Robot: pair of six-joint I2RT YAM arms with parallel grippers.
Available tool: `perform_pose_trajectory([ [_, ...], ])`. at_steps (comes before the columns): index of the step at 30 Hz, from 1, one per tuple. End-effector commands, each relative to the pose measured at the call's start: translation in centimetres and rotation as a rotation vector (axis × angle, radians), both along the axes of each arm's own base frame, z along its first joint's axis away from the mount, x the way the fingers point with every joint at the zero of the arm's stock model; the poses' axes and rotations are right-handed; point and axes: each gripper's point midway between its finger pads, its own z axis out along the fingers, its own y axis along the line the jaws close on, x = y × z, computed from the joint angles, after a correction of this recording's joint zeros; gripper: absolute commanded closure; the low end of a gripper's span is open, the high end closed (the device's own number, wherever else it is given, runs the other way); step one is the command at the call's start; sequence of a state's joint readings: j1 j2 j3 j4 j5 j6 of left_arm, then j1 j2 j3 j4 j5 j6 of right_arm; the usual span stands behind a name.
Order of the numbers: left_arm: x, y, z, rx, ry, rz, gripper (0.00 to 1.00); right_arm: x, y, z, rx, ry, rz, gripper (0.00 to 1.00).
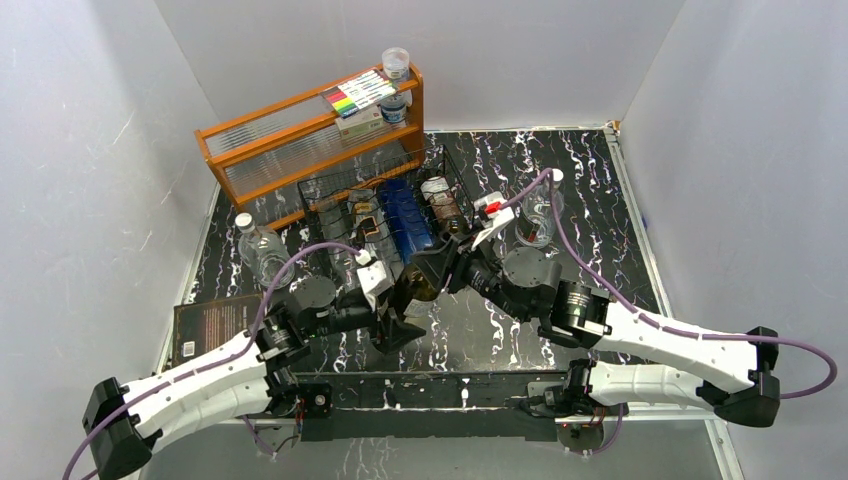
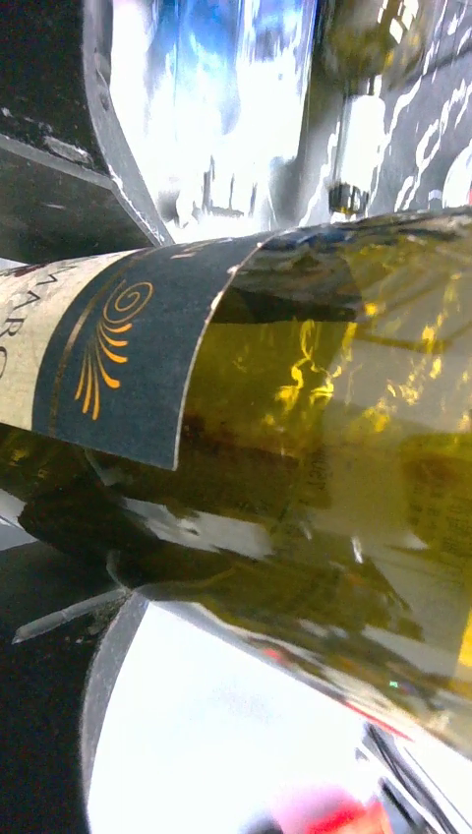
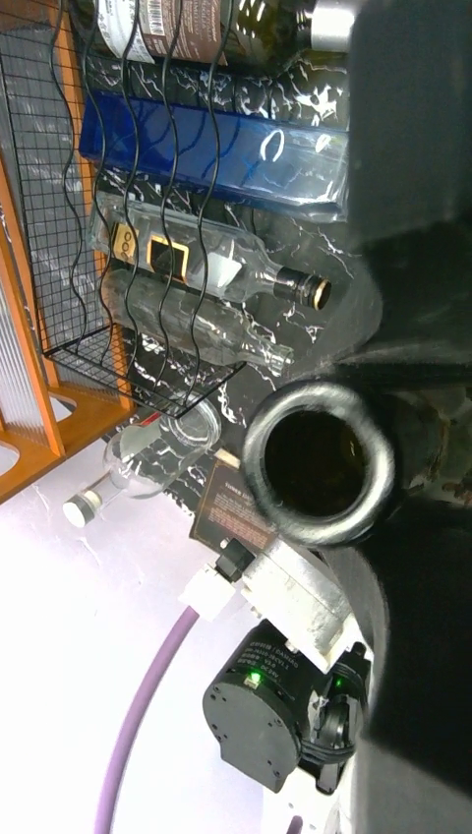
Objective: Put the wine bottle on the wine rack
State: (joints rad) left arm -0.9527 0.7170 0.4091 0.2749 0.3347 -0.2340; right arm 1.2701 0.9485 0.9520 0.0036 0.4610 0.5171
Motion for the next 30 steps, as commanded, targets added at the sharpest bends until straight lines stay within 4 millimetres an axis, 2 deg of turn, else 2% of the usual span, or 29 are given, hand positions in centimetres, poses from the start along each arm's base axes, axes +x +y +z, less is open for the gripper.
perform_pose_trajectory([
  [1,2.9,1.0,4.0,0.087,-0.251,0.075,1.00,-0.5,-1.5,5.4,0.143,-0.009,-0.008,0.41],
  [3,4.2,1.8,5.0,0.159,-0.355,0.108,1.00,-0.7,-1.8,4.5,0.093,0.005,-0.005,0.27],
  [6,6.3,3.0,7.1,0.239,-0.538,0.171,1.00,-0.8,-2.7,3.3,0.024,0.025,-0.012,0.18],
  [9,7.9,3.9,8.4,0.333,-0.730,0.197,1.00,-0.9,-4.0,2.9,-0.007,0.033,-0.029,0.15],
  [17,10.4,5.1,10.2,0.488,-1.173,0.244,1.00,-1.2,-7.8,4.9,-0.018,-0.009,-0.070,0.13],
  [20,10.9,5.2,10.8,0.514,-1.277,0.268,1.00,-1.3,-8.6,5.0,-0.069,-0.015,-0.070,0.13],
  [25,10.9,5.1,11.0,0.528,-1.362,0.260,1.00,-1.7,-8.9,3.6,-0.178,-0.009,-0.040,0.13],
  [30,10.4,4.8,8.7,0.512,-1.297,0.216,1.00,-2.5,-8.4,0.5,-0.302,0.036,0.019,0.13],
])
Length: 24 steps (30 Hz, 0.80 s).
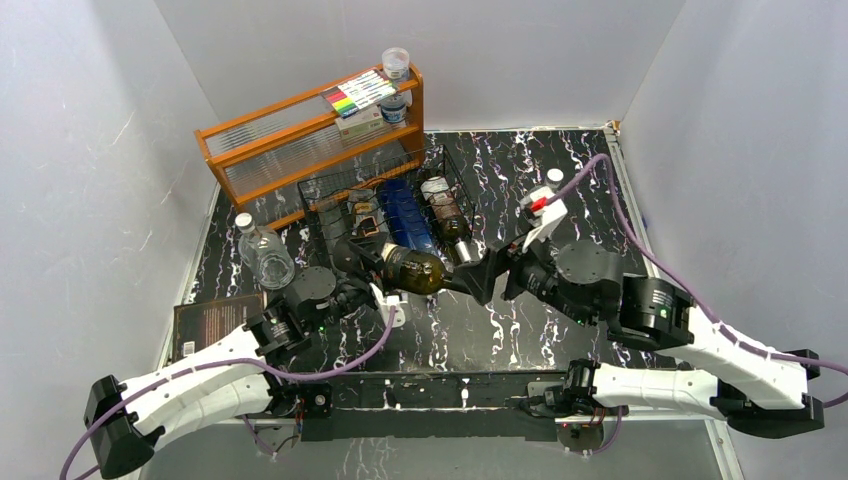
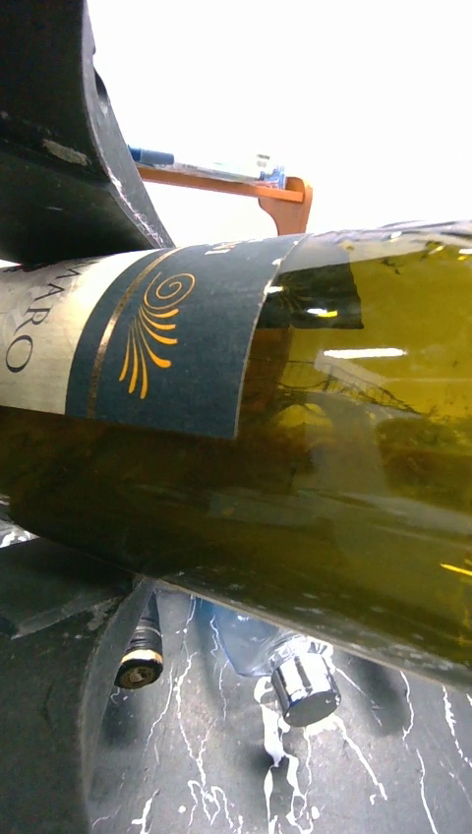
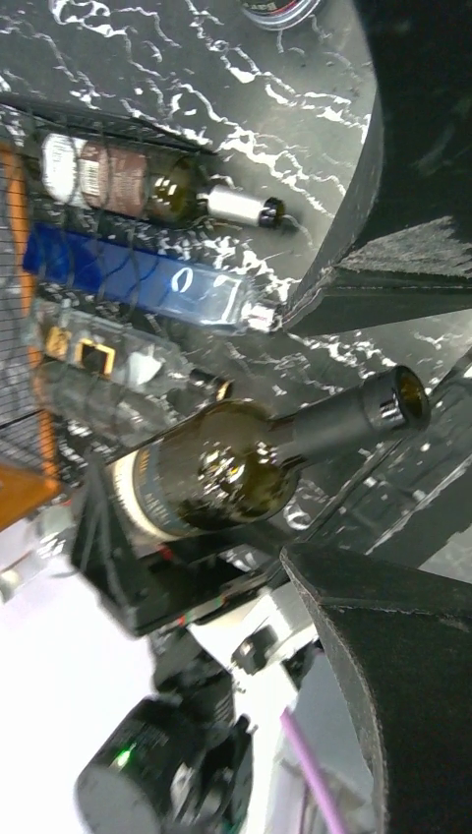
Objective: Put the wine bottle on the wine rack
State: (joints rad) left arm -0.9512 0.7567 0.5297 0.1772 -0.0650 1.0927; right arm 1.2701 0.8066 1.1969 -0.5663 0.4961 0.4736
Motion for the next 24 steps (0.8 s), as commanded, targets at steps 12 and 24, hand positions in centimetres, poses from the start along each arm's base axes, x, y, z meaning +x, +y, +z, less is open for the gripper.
perform_pose_trajectory([
  [12,-1.1,0.3,2.9,-0.080,-0.255,-0.071,1.00,-4.5,2.3,-7.8,-0.439,0.257,0.271,0.14],
  [24,-1.8,0.2,2.6,-0.079,-0.258,-0.104,1.00,-3.2,4.9,-12.7,-0.568,0.364,0.396,0.31],
])
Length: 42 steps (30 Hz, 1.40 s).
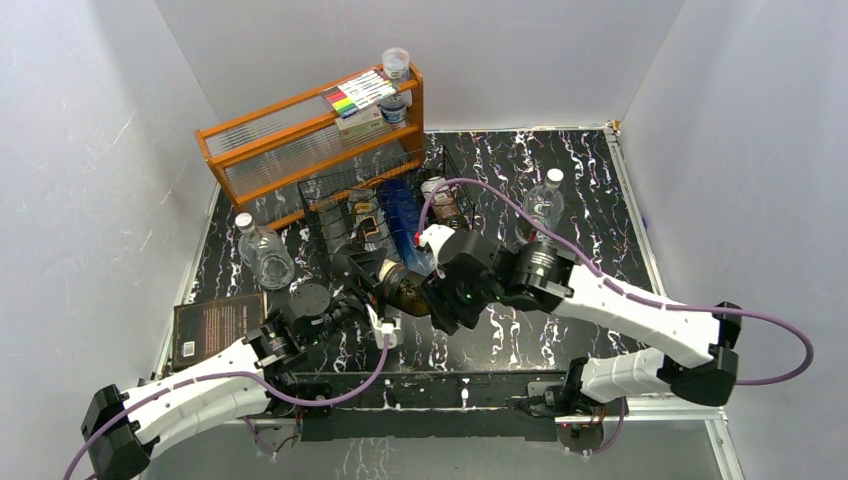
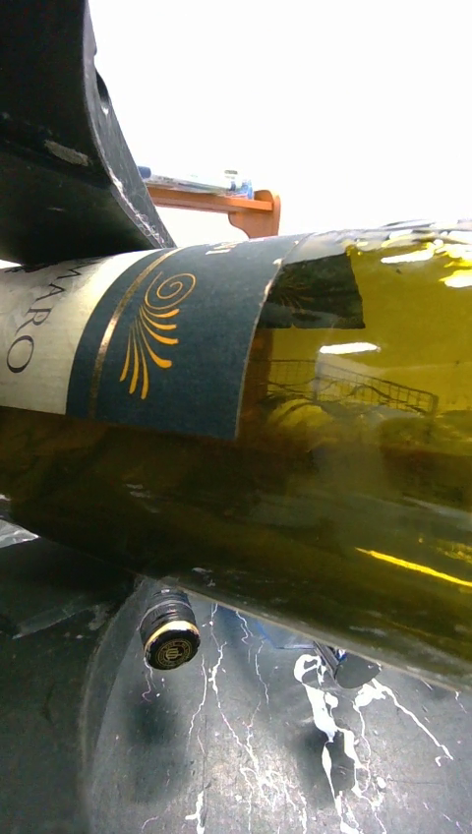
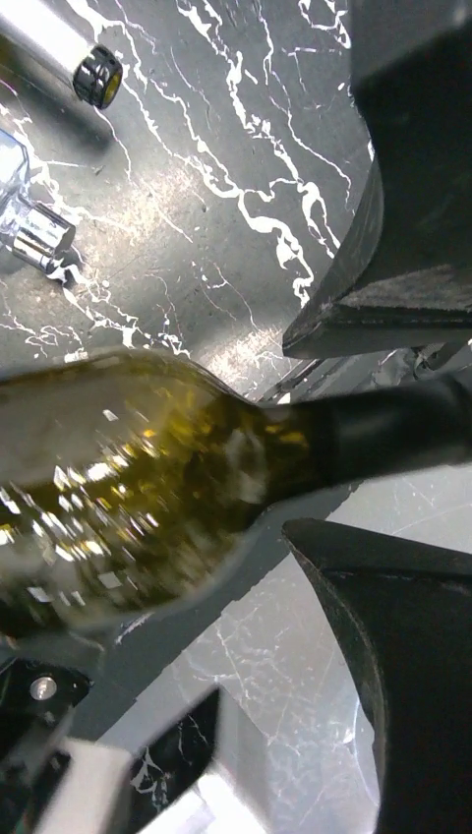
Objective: Put the wine bottle on the wine rack
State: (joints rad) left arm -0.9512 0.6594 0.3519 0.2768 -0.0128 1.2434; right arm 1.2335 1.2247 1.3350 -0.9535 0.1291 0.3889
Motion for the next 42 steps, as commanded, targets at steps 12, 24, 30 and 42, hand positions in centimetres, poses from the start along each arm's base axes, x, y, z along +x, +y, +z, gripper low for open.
perform_pose_trajectory([
  [12,-0.8,-0.5,5.8,-0.184,-0.095,-0.046,1.00,0.5,3.2,-1.7,0.053,0.142,0.139,0.33],
  [24,-0.3,0.2,6.6,-0.250,-0.041,0.007,1.00,1.3,3.0,-3.3,0.022,0.127,0.090,0.65],
  [30,-0.1,0.7,7.0,-0.296,-0.031,0.037,0.62,2.5,2.8,-2.4,0.028,0.066,0.048,1.00],
  [42,0.4,1.2,6.9,-0.330,-0.012,0.078,0.02,5.3,2.2,3.3,0.213,-0.157,-0.059,1.00],
])
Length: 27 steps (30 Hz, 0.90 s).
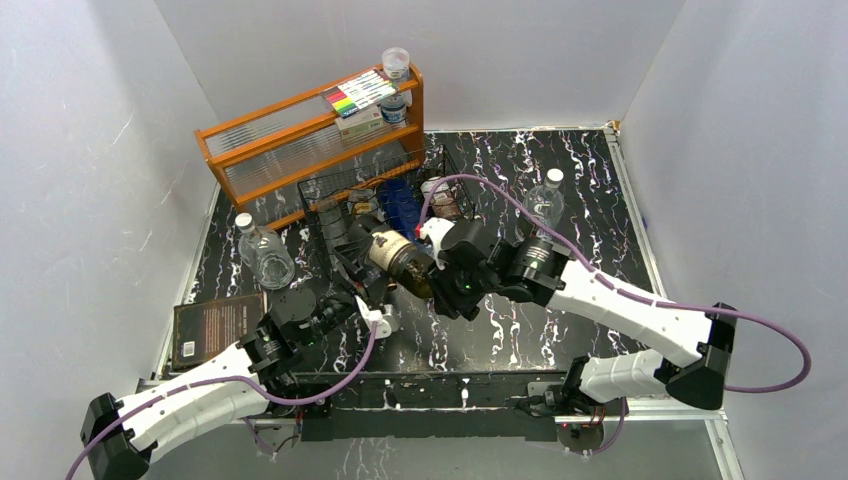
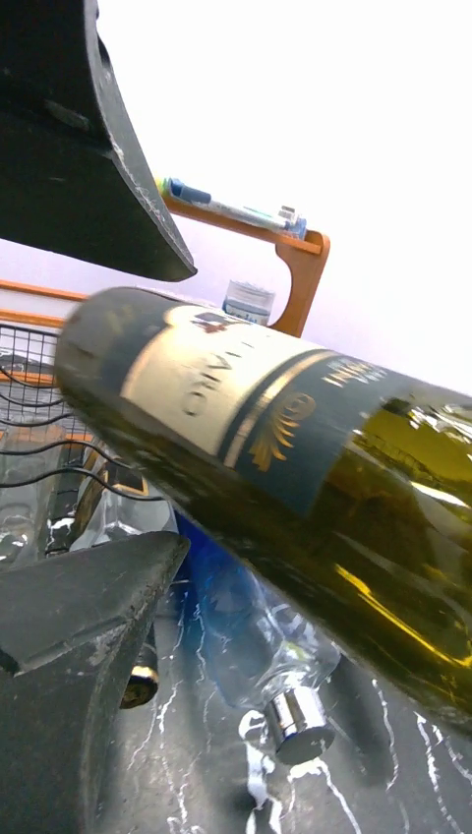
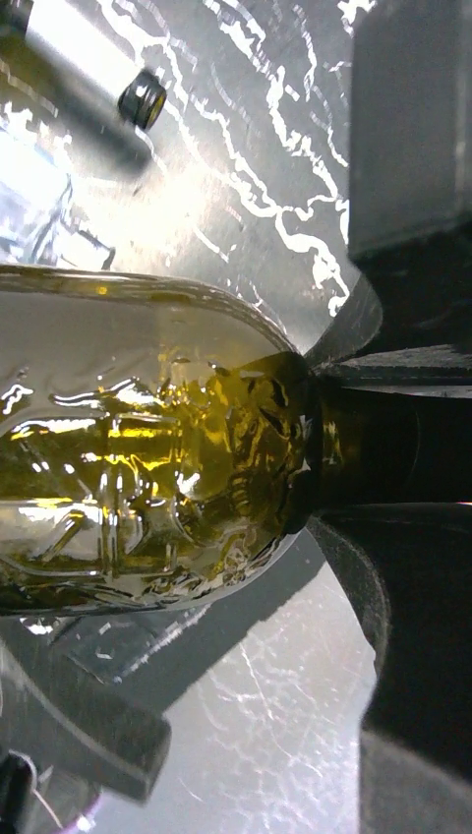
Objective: Put the wine bottle on the wine rack
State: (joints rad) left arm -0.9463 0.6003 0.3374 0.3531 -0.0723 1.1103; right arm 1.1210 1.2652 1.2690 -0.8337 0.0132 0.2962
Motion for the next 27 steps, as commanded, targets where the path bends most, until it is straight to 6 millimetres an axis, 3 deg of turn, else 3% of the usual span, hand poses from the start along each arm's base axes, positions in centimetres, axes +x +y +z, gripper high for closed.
perform_pose_trajectory([
  [1,0.0,0.1,4.8,-0.170,-0.039,0.009,0.02,3.2,0.7,5.8,0.198,-0.197,-0.115,1.00],
  [8,0.3,0.3,7.6,-0.407,0.175,0.063,0.02,4.9,-1.2,8.4,0.280,-0.302,-0.243,1.00],
  [11,0.9,0.8,10.3,-0.605,0.351,0.143,0.02,5.3,-1.5,9.6,0.331,-0.328,-0.287,1.00],
  [14,1.2,1.5,11.1,-0.680,0.548,0.267,0.02,5.5,-1.1,10.4,0.379,-0.335,-0.305,1.00],
  [19,0.7,3.8,13.4,-0.778,0.709,0.429,0.02,6.4,0.8,11.1,0.444,-0.342,-0.316,1.00],
  [27,-1.5,7.7,21.2,-1.052,0.728,0.406,0.02,8.3,6.4,11.5,0.557,-0.321,-0.323,1.00],
])
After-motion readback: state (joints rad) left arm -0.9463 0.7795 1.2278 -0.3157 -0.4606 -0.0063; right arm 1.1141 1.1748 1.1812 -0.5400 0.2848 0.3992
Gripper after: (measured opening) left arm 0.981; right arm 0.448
